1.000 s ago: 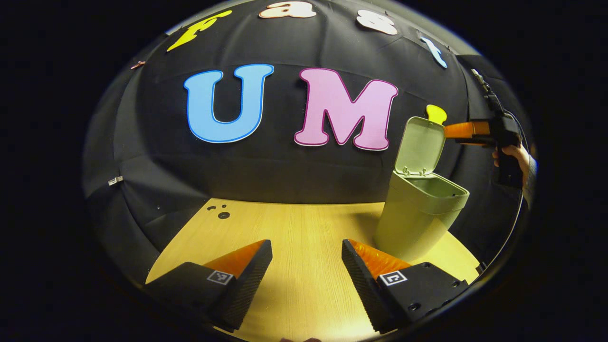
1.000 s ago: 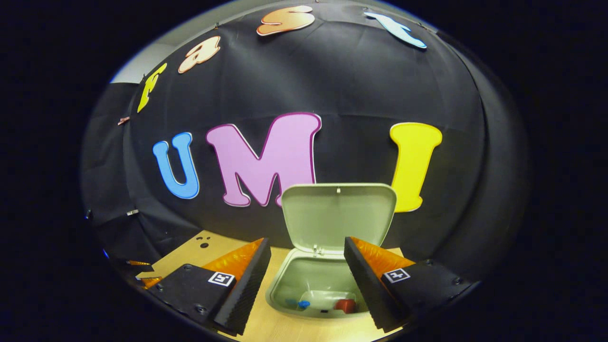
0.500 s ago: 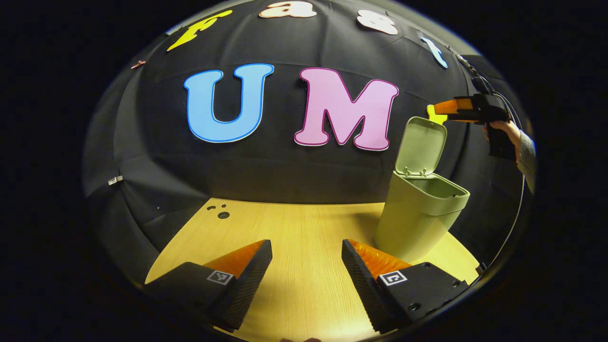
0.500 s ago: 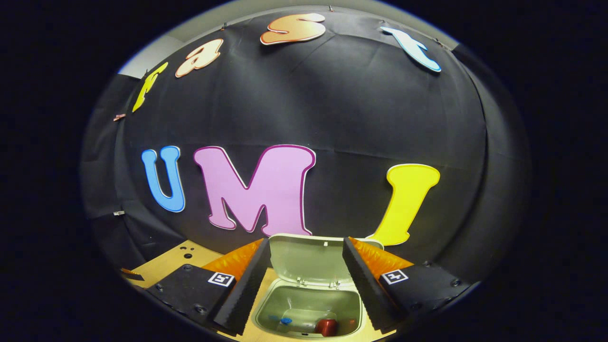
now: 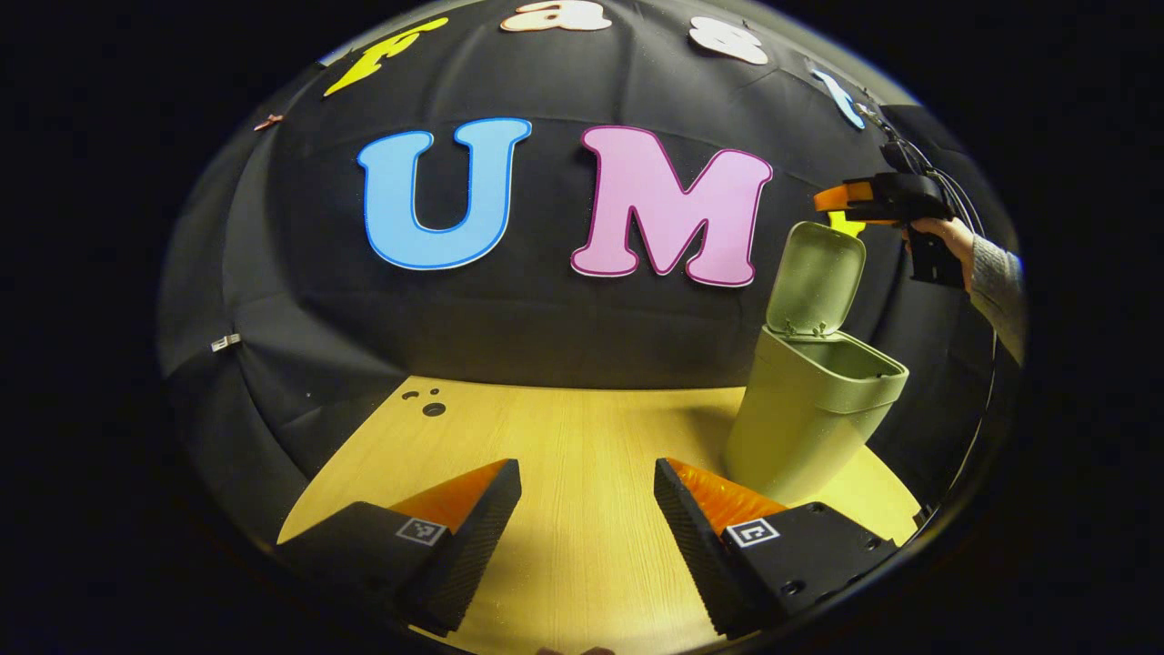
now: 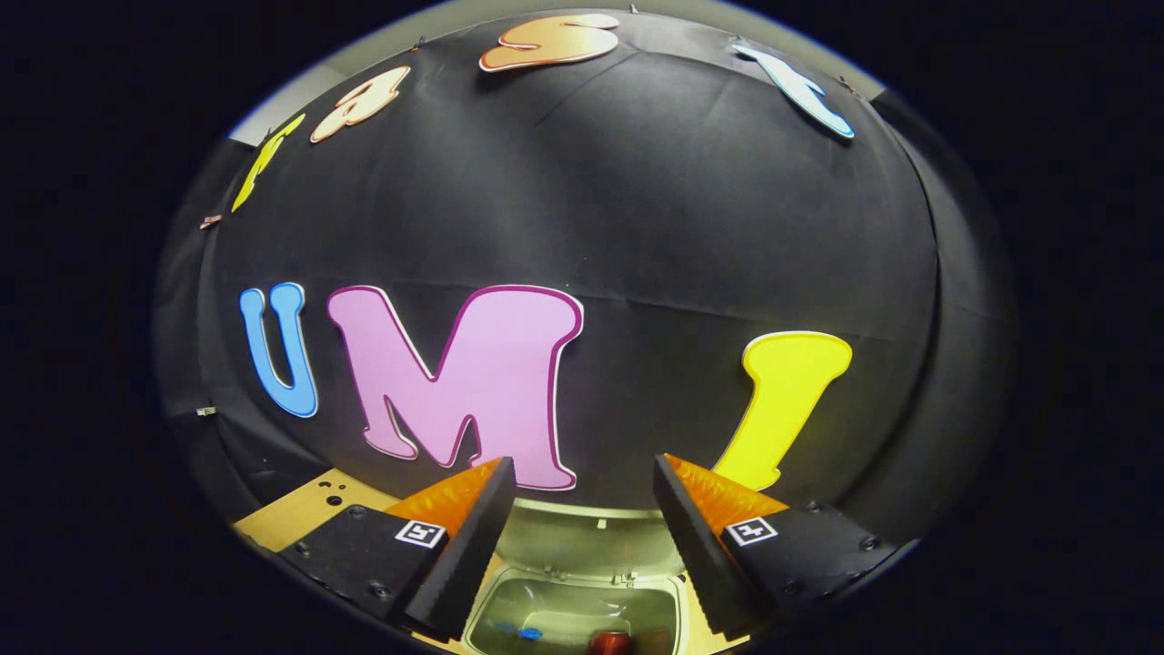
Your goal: Press the lid of the desktop garbage bin to open it, pick up the crumpled paper on the desktop and throw it into the bin, then pick up the pop can on the desktop and drop it into the bin, and finally close the garbage bin lid.
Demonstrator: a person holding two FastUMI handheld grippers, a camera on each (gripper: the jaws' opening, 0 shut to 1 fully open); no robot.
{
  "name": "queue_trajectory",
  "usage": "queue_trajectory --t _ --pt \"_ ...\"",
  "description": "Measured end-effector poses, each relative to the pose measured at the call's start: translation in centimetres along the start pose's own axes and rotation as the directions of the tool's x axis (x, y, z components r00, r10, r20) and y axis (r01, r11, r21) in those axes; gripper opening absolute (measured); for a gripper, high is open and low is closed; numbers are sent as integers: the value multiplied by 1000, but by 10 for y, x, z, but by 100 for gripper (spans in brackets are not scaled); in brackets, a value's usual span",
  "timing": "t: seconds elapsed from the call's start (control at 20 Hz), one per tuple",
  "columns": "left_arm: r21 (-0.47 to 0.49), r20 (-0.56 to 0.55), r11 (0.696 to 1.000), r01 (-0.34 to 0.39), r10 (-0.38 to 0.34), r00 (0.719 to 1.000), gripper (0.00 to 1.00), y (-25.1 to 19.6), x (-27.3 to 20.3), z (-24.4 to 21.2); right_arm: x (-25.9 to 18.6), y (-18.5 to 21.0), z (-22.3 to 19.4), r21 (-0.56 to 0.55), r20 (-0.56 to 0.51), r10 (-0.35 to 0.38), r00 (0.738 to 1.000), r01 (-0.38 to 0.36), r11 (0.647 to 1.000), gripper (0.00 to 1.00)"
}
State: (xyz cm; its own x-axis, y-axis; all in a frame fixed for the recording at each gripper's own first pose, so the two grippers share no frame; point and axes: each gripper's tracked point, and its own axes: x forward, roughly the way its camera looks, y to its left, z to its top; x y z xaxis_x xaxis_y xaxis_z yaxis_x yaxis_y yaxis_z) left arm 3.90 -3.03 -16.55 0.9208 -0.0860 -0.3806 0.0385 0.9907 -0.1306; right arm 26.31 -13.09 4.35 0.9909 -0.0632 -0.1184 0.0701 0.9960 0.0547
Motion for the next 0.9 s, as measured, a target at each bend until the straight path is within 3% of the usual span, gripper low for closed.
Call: queue_trajectory --t 0.3,0.5,0.55,0.6,0.9 --pt "-16 -8 999 -35 35 999 96 12 3 -1 30 -13 -14 50 -31 -31 999 32 998 96" --pt "-25 -9 999 -47 46 999 96 18 6 0 35 -9 -31 68 -88 -11 996 17 998 96" --pt "-27 -9 999 -46 46 999 95 18 6 0 35 -11 -30 64 -88 -10 996 16 998 100" --pt "-29 -9 999 -45 45 999 96 18 6 0 31 -10 -33 58 -102 -4 995 10 998 95" --pt "-23 -2 1000 -14 14 1000 96 11 7 1 -1 -5 -47 37 -163 13 987 -7 999 95"
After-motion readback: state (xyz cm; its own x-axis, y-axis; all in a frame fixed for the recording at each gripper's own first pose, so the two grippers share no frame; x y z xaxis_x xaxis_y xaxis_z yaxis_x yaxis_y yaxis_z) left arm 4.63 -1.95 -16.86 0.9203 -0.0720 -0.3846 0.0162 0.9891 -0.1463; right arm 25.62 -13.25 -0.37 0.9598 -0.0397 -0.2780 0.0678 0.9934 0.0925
